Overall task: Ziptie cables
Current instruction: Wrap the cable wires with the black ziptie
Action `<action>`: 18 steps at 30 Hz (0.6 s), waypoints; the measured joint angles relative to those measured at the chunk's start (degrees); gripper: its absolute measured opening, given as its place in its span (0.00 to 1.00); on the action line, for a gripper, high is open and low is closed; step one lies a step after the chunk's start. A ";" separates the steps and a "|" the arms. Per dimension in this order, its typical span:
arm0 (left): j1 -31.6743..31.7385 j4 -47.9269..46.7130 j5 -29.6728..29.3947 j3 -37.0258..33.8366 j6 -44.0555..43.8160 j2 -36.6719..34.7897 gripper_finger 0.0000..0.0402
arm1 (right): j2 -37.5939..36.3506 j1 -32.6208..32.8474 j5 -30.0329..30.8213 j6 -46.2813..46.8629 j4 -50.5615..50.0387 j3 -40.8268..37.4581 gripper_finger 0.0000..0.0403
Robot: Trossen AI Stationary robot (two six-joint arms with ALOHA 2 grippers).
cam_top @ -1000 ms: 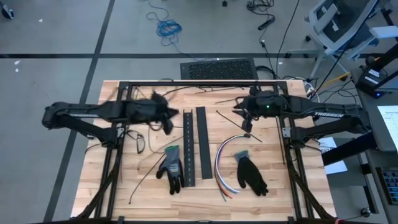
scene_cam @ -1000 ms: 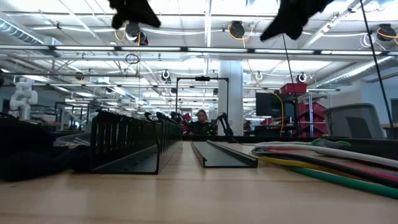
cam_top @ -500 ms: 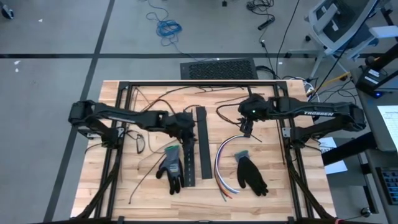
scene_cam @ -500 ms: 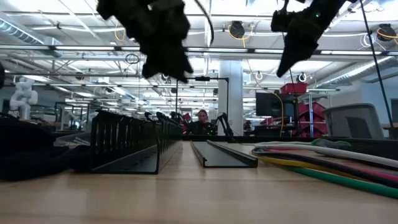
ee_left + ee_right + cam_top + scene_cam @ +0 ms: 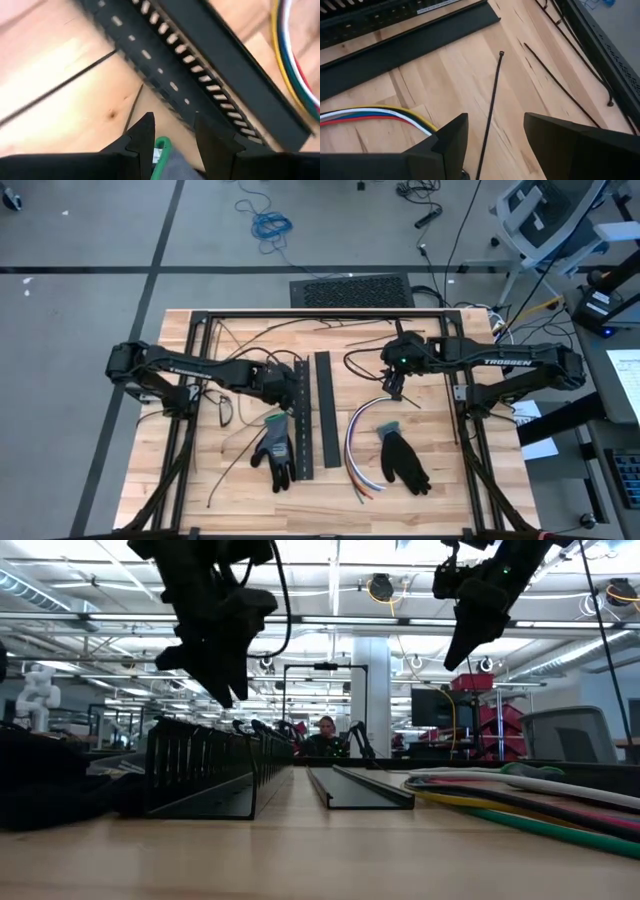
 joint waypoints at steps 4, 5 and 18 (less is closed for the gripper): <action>-0.25 4.42 -0.03 0.12 -4.53 2.70 0.33 | 0.02 0.02 2.27 -0.01 -0.12 0.00 0.47; -0.48 4.26 0.09 0.07 -5.54 3.80 0.33 | 0.02 0.00 2.35 -0.12 -0.20 0.00 0.47; -1.26 6.12 1.51 0.07 -10.65 11.44 0.33 | 0.02 0.00 2.48 -2.13 -0.09 0.00 0.47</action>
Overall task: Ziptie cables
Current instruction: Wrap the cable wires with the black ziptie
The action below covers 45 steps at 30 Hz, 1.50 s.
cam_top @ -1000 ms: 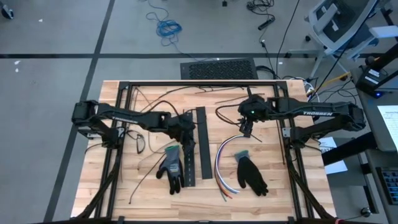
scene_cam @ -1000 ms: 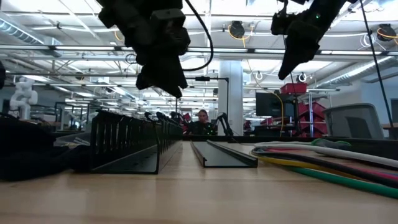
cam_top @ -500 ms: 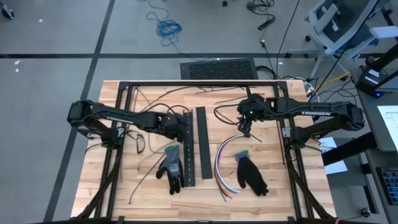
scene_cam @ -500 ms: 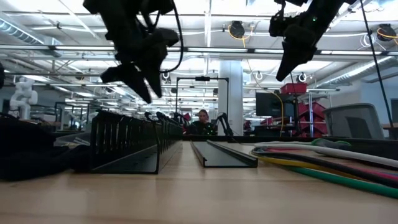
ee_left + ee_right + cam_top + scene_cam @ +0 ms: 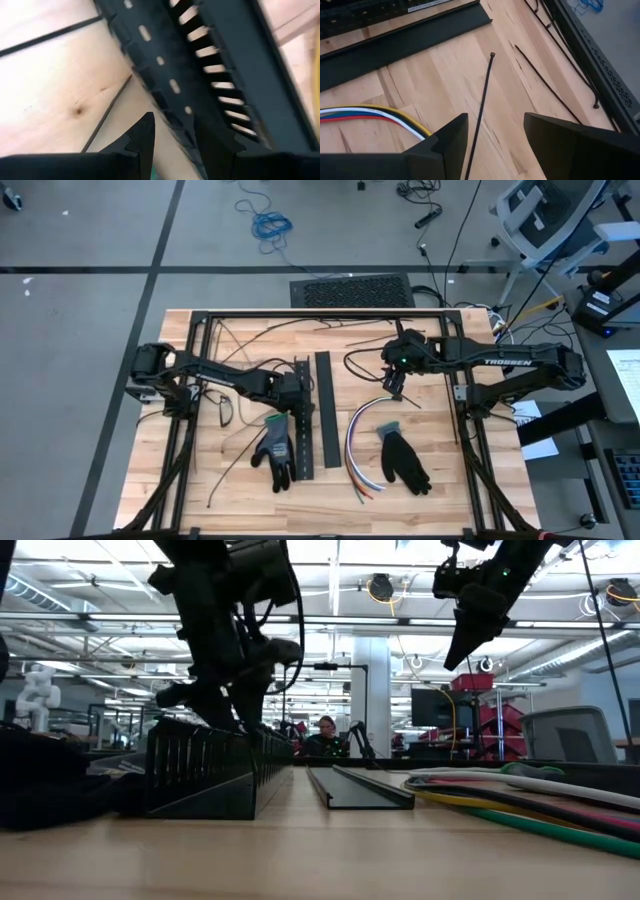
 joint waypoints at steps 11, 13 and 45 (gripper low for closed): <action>2.19 -4.48 -2.62 0.08 12.56 1.60 0.33 | 0.00 0.00 0.00 -0.23 0.02 0.00 0.47; 3.29 -6.93 -3.17 0.68 17.82 1.60 0.33 | 0.00 0.00 0.00 0.56 0.02 0.00 0.47; 13.49 -10.72 2.00 21.68 54.11 1.51 0.38 | 0.00 0.04 -0.05 2.75 -0.74 0.00 0.46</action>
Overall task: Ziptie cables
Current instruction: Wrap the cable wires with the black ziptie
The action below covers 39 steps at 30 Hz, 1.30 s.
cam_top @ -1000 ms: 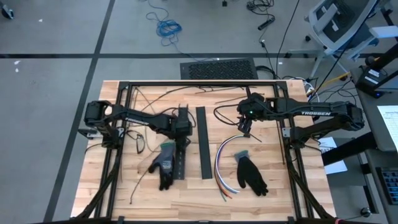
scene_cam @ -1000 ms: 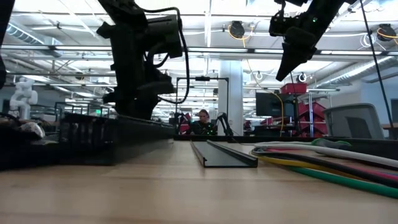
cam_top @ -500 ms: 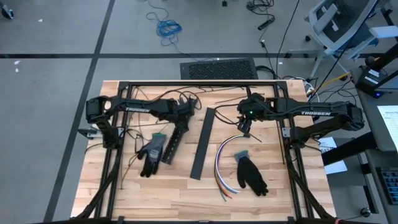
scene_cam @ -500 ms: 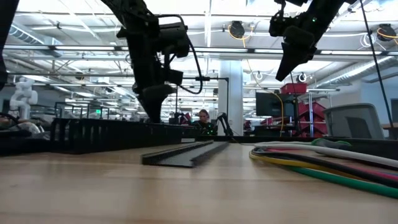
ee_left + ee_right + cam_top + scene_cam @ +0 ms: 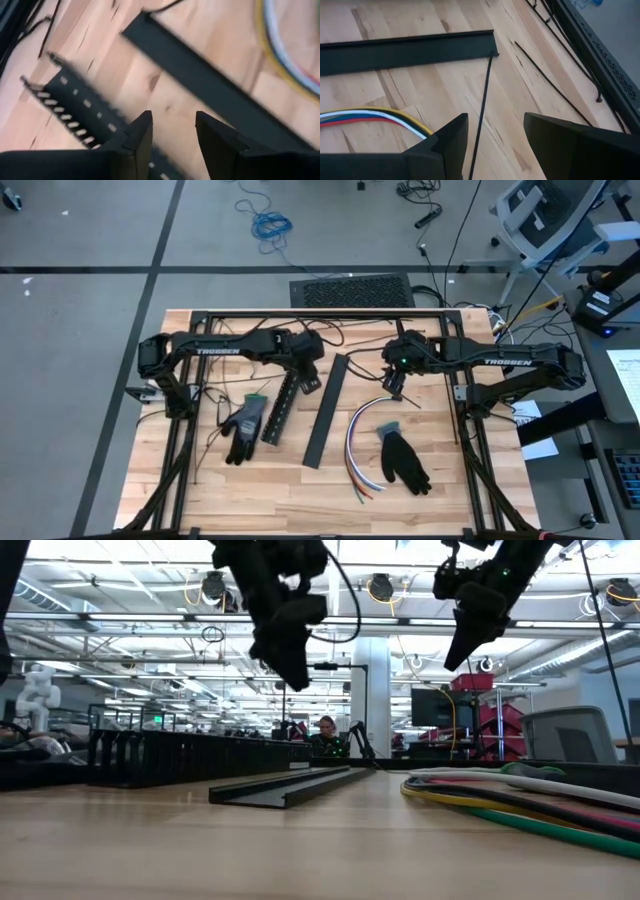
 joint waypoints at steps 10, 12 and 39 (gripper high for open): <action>-2.54 -1.64 3.68 2.75 -0.05 0.00 0.54 | 0.00 -0.10 0.23 -1.80 -4.64 0.00 0.46; -3.34 -1.18 3.59 2.74 -0.03 0.00 0.54 | -0.02 -0.15 0.26 -1.84 -5.53 0.00 0.46; -18.48 11.26 -19.50 -22.98 -23.62 -15.62 0.55 | 24.26 3.69 -6.02 14.07 16.23 -0.02 0.01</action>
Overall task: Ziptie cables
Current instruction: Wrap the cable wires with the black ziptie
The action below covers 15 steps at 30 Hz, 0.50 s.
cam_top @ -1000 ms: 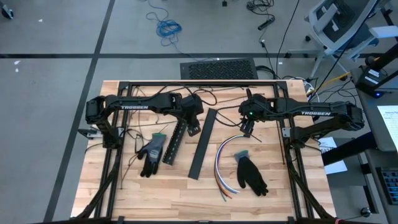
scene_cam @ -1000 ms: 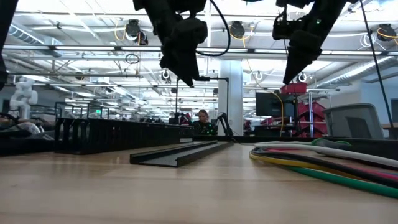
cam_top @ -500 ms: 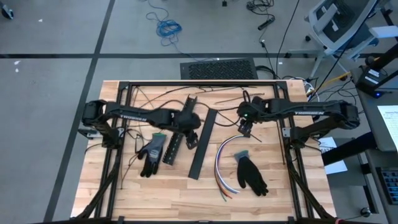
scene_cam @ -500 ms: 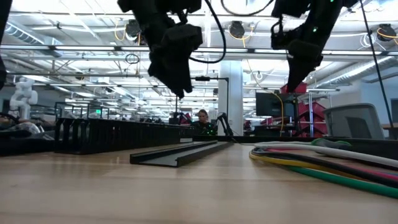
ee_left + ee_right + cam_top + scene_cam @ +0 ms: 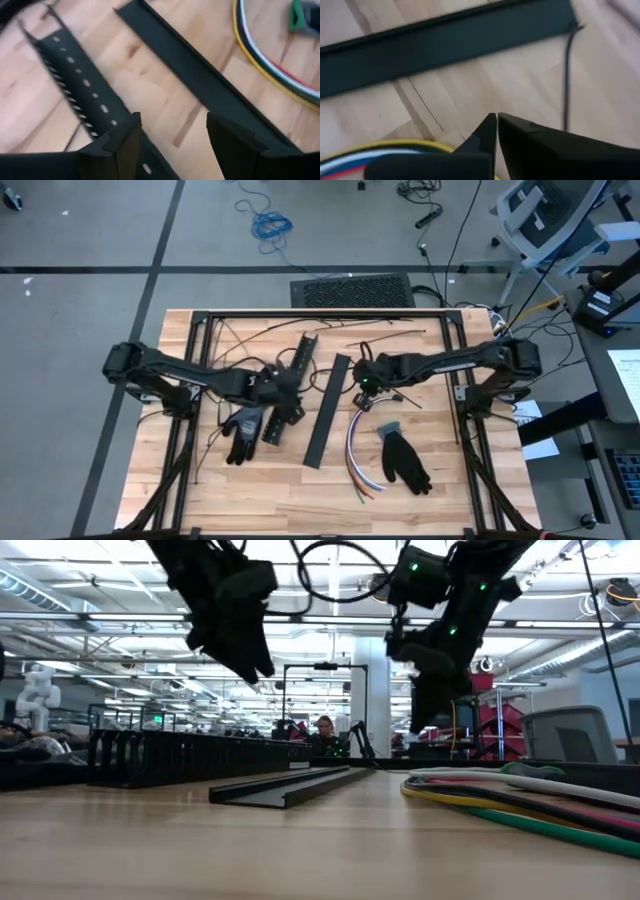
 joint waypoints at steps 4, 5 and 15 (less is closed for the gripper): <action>-0.01 -1.84 -0.92 -2.90 -0.56 -3.78 0.55 | 4.28 0.13 -0.33 3.97 2.30 0.00 0.00; -0.01 -2.50 -1.07 -3.42 -0.58 -4.43 0.55 | 5.14 0.13 -0.39 4.98 2.88 0.00 0.00; -0.38 -17.03 -5.35 -3.90 -0.49 -6.82 0.55 | 10.84 0.13 -3.41 13.71 11.67 -0.02 0.00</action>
